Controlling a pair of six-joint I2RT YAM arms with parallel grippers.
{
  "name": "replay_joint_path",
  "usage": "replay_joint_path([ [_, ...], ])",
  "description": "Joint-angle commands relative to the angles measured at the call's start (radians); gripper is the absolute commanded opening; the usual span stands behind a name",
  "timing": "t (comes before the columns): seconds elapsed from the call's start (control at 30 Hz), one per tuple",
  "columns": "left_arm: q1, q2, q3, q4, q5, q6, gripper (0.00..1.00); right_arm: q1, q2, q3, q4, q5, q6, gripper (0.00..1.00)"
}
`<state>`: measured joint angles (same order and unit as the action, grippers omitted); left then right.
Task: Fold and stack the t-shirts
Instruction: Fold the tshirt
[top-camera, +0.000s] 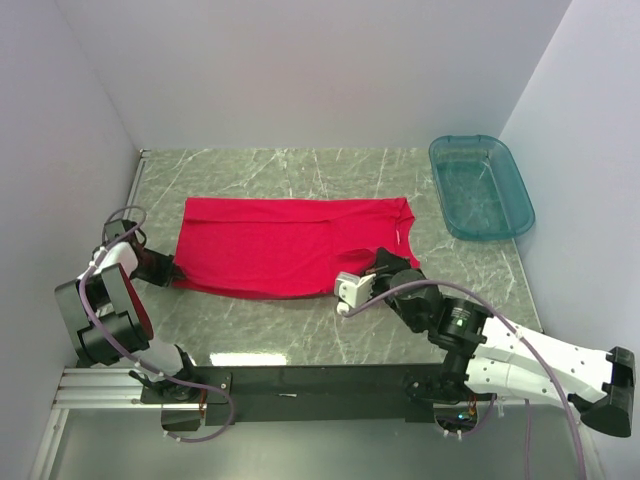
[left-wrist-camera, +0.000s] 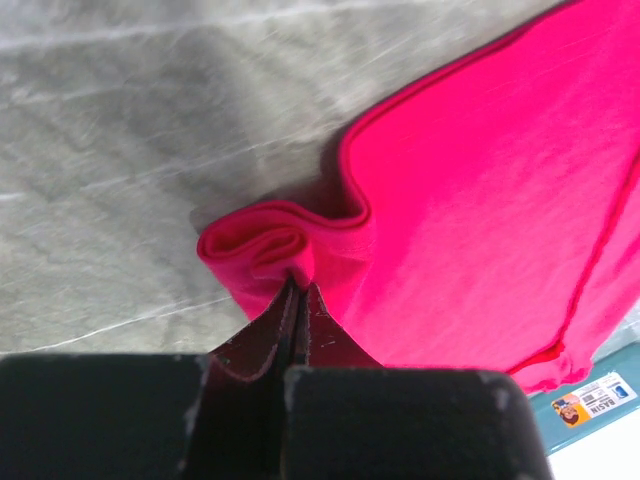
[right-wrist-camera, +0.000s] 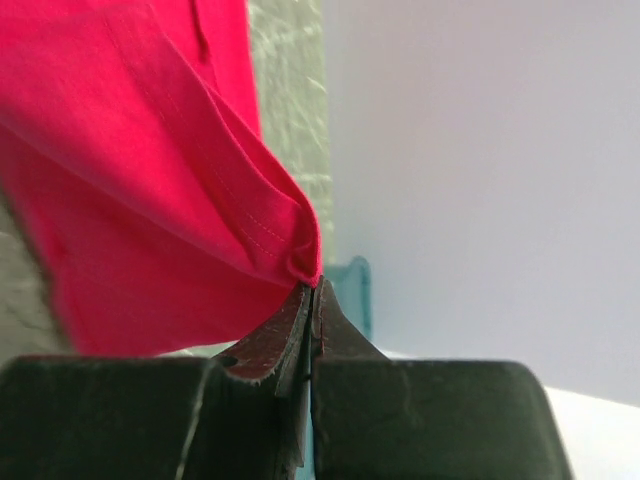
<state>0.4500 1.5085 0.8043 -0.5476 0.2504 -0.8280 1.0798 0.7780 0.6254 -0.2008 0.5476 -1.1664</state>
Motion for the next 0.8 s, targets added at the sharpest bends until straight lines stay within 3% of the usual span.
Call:
replay_joint_path([
  [0.0,0.0,0.01,0.049,-0.009,0.006,0.001,0.0,0.021,-0.005,0.127,-0.118,-0.121,0.105,0.0],
  [0.13,0.001,0.022,0.068,-0.018,0.001,0.0,0.0,0.087,0.038,0.203,-0.251,-0.241,0.122,0.0],
  [0.23,0.0,0.027,0.081,-0.025,-0.002,-0.006,0.0,0.134,0.072,0.292,-0.403,-0.436,0.114,0.0],
  [0.3,0.0,0.03,0.088,-0.028,-0.007,-0.008,0.0,0.153,0.087,0.336,-0.535,-0.611,0.062,0.0],
  [0.4,0.001,0.032,0.093,-0.032,-0.007,-0.01,0.0,0.167,0.075,0.301,-0.638,-0.713,-0.024,0.0],
  [0.53,0.0,0.029,0.084,-0.034,-0.01,-0.008,0.0,0.148,0.001,0.179,-0.621,-0.646,-0.039,0.0],
  [0.77,0.0,0.039,0.093,-0.037,0.0,-0.013,0.0,-0.019,-0.169,0.01,-0.485,-0.575,0.037,0.0],
])
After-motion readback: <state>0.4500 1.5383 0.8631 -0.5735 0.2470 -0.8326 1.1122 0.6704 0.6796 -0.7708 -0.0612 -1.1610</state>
